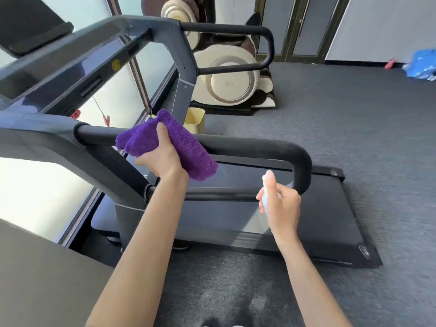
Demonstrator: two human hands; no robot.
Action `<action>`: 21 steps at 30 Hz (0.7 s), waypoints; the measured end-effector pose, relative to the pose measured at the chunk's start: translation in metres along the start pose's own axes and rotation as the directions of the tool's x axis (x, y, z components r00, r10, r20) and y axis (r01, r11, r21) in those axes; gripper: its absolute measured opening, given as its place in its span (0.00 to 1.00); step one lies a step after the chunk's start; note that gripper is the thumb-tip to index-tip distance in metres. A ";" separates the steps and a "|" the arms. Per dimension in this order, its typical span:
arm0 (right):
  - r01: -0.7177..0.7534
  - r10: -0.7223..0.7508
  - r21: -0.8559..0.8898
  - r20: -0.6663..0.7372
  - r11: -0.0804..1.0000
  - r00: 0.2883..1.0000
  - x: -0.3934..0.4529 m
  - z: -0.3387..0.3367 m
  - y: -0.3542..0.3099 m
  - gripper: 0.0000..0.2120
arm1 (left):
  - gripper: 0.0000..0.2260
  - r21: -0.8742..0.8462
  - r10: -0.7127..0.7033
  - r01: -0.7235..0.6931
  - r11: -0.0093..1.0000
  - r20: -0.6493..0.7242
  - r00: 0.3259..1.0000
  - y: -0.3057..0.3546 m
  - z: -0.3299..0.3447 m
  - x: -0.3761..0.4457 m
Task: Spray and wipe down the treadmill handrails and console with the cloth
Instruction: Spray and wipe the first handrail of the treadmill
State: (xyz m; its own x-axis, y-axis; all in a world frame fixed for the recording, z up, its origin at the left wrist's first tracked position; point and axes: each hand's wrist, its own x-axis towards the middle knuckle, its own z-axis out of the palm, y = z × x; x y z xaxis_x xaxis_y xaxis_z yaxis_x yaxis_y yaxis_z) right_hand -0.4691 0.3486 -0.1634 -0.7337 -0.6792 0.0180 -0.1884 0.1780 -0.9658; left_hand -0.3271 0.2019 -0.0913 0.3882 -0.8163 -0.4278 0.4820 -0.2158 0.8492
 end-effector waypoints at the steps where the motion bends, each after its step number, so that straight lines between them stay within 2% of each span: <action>1: 0.008 -0.008 -0.006 0.005 1.000 1.000 0.001 -0.001 0.000 0.31 | 0.34 0.001 -0.002 0.002 1.000 0.004 1.000 -0.001 0.000 0.003; 7: 0.060 -0.062 0.026 0.079 0.998 0.995 0.002 -0.017 0.006 0.31 | 0.36 0.052 0.012 -0.013 0.999 0.015 1.000 -0.015 0.005 -0.018; 15: 0.113 -0.124 0.057 0.279 0.992 0.952 0.038 -0.075 0.014 0.31 | 0.31 -0.022 0.033 -0.031 0.999 0.068 0.997 -0.083 0.055 -0.092; 21: 0.112 -0.118 0.039 0.372 0.993 0.921 0.072 -0.129 0.027 0.33 | 0.38 0.000 0.026 -0.026 1.000 0.017 1.000 -0.102 0.077 -0.124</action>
State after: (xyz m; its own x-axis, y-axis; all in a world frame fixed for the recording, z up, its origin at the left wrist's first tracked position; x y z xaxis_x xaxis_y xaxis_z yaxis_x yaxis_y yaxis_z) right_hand -0.6111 0.3967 -0.1543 -0.4105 -0.9112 0.0347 -0.2440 0.0731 -0.9670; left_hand -0.4850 0.2843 -0.1010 0.3870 -0.8307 -0.4003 0.4720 -0.1945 0.8599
